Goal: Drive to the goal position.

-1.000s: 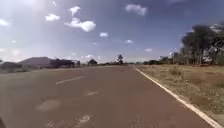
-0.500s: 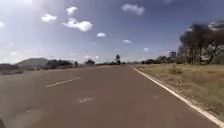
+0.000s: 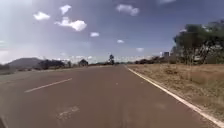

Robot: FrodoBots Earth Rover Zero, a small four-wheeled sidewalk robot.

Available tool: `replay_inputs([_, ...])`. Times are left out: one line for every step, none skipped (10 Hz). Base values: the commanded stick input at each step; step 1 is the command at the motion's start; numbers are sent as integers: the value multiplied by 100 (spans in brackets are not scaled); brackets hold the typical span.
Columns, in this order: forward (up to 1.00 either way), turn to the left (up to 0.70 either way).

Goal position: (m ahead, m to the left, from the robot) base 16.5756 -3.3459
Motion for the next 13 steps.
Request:
replay_inputs([85,-9])
replay_inputs([85,1])
replay_inputs([85,1])
replay_inputs([85,1])
replay_inputs([85,1])
replay_inputs([85,1])
replay_inputs([85,1])
replay_inputs([85,1])
replay_inputs([85,1])
replay_inputs([85,1])
replay_inputs([85,1])
replay_inputs([85,1])
replay_inputs([85,1])
